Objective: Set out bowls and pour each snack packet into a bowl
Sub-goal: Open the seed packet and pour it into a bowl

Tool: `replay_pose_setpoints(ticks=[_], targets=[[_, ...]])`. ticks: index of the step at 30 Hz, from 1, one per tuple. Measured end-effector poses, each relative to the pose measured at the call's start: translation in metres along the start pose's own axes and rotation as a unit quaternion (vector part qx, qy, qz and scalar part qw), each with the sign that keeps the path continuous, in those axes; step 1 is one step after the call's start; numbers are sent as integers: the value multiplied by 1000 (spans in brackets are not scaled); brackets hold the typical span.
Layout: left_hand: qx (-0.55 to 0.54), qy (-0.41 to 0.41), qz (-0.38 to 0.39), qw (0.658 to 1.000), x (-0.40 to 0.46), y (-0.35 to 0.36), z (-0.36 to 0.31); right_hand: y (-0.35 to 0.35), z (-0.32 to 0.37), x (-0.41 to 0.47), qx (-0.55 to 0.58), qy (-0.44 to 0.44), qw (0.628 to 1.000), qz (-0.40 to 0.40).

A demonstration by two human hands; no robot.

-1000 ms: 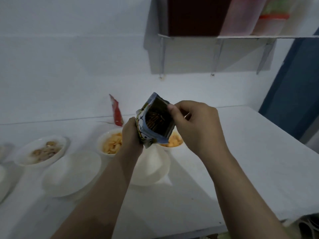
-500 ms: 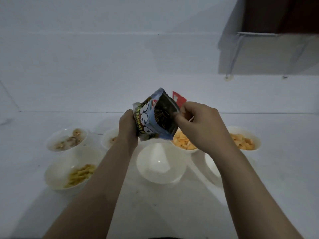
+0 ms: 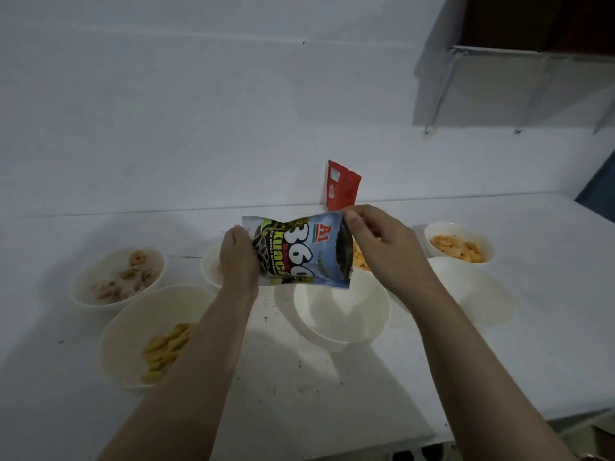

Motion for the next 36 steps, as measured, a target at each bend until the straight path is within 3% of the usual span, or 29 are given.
replay_pose_setpoints(ticks=[3,7,17,36], targets=[[12,3,2,1000,-1,1,9,7,-5,8,-29,11,999,20],[30,7,21,999,5,5,10,7,-16,19,-89,1,995,-32],[86,151,7,985,5,4,-19,1,-28,16,-81,-13,993,-87],[126,189,22,974,5,0,-34,8,-36,12,-100,0,993,-68]])
Point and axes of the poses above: each hand's wrist, its own x-axis towards the middle knuckle, its own y-axis out of the palm, z = x × y, the point moved 5 cm from there along x, towards the middle knuckle, and after that the axes turned 4 degrees about x, right-handed, at the moved point
